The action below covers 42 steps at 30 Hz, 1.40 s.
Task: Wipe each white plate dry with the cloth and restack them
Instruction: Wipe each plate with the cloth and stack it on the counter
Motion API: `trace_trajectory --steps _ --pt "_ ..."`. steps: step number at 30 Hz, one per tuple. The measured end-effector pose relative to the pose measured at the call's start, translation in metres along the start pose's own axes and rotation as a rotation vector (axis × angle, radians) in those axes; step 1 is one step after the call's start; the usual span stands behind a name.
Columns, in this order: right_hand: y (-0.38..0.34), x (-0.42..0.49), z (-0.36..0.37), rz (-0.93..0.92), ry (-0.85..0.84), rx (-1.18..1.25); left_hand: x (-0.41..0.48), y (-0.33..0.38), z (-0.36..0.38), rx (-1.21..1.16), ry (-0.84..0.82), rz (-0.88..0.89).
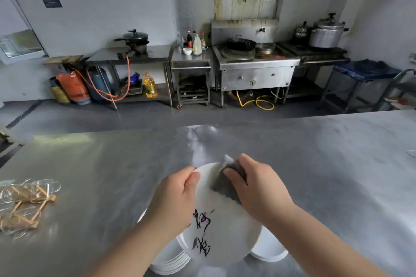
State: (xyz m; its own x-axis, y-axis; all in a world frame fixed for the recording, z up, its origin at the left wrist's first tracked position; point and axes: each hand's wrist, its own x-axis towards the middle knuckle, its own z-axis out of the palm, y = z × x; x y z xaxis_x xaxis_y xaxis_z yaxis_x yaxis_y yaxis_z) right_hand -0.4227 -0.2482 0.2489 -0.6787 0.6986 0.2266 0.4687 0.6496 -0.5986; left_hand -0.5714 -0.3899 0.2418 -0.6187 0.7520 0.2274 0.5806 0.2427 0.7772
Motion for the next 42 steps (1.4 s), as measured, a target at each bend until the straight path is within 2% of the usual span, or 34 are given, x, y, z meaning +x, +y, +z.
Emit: trace_trajectory --steps 2,3,4,6,9,12,15,16,17,19,22,25,27,29,32,35,39,40,42 --pt "-0.015 0.014 -0.008 -0.126 -0.042 -0.14 -0.002 0.005 0.005 0.009 0.042 0.066" --pt "-0.02 0.02 -0.009 -0.132 -0.021 -0.17 0.0 0.007 0.004 -0.013 0.097 0.048" --pt "-0.022 0.023 -0.01 -0.097 0.019 -0.16 0.003 0.007 0.002 -0.049 0.155 0.002" --pt "-0.016 0.019 -0.004 0.056 0.11 0.023 0.01 0.002 -0.003 -0.113 0.278 -0.141" --pt "-0.006 -0.005 0.019 0.28 0.109 0.297 0.01 -0.001 -0.005 -0.196 0.401 -0.22" --pt "0.006 -0.004 0.02 0.344 0.086 0.373 0.006 -0.009 -0.005 -0.326 0.231 -0.254" --pt "0.016 0.023 -0.007 0.143 0.039 0.174 0.015 -0.021 -0.018 -0.606 -0.168 -0.404" --pt "0.014 0.032 -0.016 0.05 -0.028 0.102 0.018 -0.024 -0.021 -0.612 -0.249 -0.393" --pt "0.01 0.038 -0.021 -0.036 -0.097 0.022 0.019 -0.022 -0.021 -0.549 -0.263 -0.346" --pt "-0.002 0.045 -0.021 -0.123 -0.159 -0.125 0.019 -0.016 -0.012 -0.351 -0.174 -0.225" --pt "-0.01 0.043 -0.013 -0.073 -0.017 -0.127 0.014 -0.01 0.003 -0.223 0.036 -0.158" --pt "-0.004 0.018 0.012 0.154 0.153 0.158 0.01 -0.012 0.005 -0.275 0.275 -0.212" --pt "-0.004 -0.003 0.03 0.332 0.139 0.334 0.01 -0.014 0.005 -0.298 0.379 -0.261" --pt "-0.004 -0.006 0.033 0.399 0.097 0.34 0.008 -0.011 0.007 -0.278 0.367 -0.265" --pt "-0.002 0.021 0.01 0.24 0.158 0.21 0.003 0.0 0.01 -0.25 0.293 -0.189" --pt "-0.007 0.036 -0.002 0.149 0.186 0.165 0.005 0.001 0.013 -0.257 0.371 -0.168" --pt "-0.014 0.004 0.036 0.356 0.204 0.39 0.014 -0.001 0.02 -0.459 0.562 -0.312" --pt "-0.013 -0.005 0.044 0.394 0.184 0.421 0.013 -0.001 0.021 -0.494 0.553 -0.307" --pt "-0.006 -0.006 0.042 0.392 0.189 0.403 0.012 -0.006 0.02 -0.583 0.407 -0.337"
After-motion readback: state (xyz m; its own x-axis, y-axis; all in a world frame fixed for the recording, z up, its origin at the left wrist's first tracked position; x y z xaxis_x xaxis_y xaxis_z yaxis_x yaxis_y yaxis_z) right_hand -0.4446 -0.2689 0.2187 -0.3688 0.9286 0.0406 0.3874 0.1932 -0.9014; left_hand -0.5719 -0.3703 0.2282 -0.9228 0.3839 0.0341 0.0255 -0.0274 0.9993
